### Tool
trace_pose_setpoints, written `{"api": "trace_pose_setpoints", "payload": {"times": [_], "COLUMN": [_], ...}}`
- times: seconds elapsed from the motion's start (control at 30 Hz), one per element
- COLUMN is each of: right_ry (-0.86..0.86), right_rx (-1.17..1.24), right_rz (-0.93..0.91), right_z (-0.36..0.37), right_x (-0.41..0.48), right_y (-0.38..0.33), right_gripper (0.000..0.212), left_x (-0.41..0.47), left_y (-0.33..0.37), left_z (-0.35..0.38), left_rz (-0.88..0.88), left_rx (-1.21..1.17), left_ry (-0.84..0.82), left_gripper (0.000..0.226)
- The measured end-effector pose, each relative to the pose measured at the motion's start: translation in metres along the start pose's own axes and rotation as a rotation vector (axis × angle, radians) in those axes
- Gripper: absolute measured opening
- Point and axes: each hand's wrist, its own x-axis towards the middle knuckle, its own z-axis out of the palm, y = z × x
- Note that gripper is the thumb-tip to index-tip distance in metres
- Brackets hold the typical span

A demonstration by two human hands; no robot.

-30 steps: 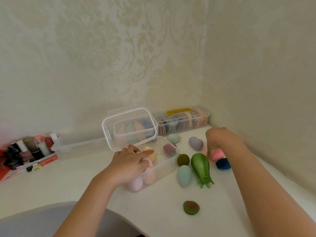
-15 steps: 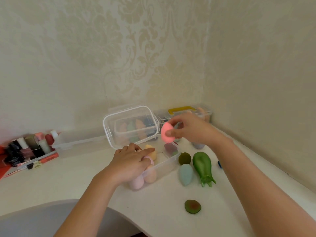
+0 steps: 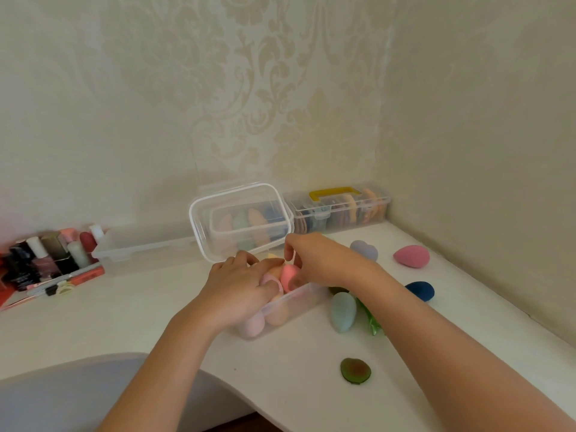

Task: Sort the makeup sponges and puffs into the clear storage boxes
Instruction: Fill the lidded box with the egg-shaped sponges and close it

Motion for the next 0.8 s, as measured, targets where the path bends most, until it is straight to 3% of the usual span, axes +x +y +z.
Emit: {"api": "trace_pose_setpoints", "payload": {"times": [0.27, 0.43, 0.53, 0.67, 0.8], "right_ry": [0.004, -0.040, -0.072, -0.071, 0.086], "right_rx": [0.175, 0.171, 0.206, 0.293, 0.624], "right_rz": [0.011, 0.012, 0.046, 0.103, 0.206], "right_z": [0.001, 0.002, -0.001, -0.004, -0.017], "right_x": [0.001, 0.001, -0.001, 0.000, 0.002], "right_y": [-0.006, -0.007, -0.009, -0.006, 0.005], "right_gripper": [0.034, 0.018, 0.020, 0.020, 0.021], "left_x": [-0.002, -0.001, 0.001, 0.002, 0.003], "left_y": [0.002, -0.002, -0.002, -0.003, -0.003], "left_z": [0.004, 0.011, 0.012, 0.006, 0.003], "left_rz": [0.010, -0.042, 0.064, 0.180, 0.192], "left_rx": [-0.063, -0.064, 0.000, -0.109, -0.074], "left_ry": [0.122, 0.225, 0.298, 0.153, 0.033], "left_gripper": [0.043, 0.049, 0.051, 0.030, 0.047]}}
